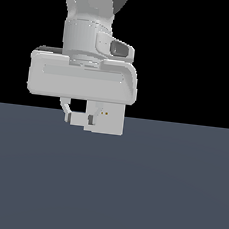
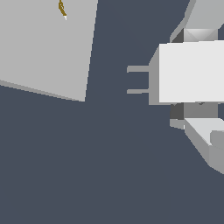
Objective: Plug the charger into the wall socket.
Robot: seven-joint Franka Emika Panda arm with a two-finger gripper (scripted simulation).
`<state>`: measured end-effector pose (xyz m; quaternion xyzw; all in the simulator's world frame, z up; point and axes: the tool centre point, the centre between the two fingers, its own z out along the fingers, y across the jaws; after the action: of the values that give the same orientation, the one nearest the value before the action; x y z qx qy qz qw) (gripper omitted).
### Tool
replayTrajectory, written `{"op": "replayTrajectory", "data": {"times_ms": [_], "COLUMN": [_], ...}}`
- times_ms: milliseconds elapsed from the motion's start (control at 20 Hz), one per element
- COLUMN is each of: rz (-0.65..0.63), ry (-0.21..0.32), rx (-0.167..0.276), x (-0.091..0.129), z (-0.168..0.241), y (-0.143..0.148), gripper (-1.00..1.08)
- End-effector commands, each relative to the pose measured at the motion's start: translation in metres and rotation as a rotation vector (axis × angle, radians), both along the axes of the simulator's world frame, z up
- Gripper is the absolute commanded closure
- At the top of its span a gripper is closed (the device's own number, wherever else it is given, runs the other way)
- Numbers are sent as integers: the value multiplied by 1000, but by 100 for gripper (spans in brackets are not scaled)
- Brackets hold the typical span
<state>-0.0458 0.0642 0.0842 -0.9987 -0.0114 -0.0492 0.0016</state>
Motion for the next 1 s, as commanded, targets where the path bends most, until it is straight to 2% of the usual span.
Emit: {"op": "replayTrajectory", "data": {"times_ms": [0,300,700,950], "rz": [-63,-131,-134,-134], "ry": [1,2,2,2], "rx": [0,-1,-2,-2], "x": [1,2,2,11], "z": [7,15,16,16], "y": [-13,-29,-30,-31], "gripper": [108,108,108,108]}}
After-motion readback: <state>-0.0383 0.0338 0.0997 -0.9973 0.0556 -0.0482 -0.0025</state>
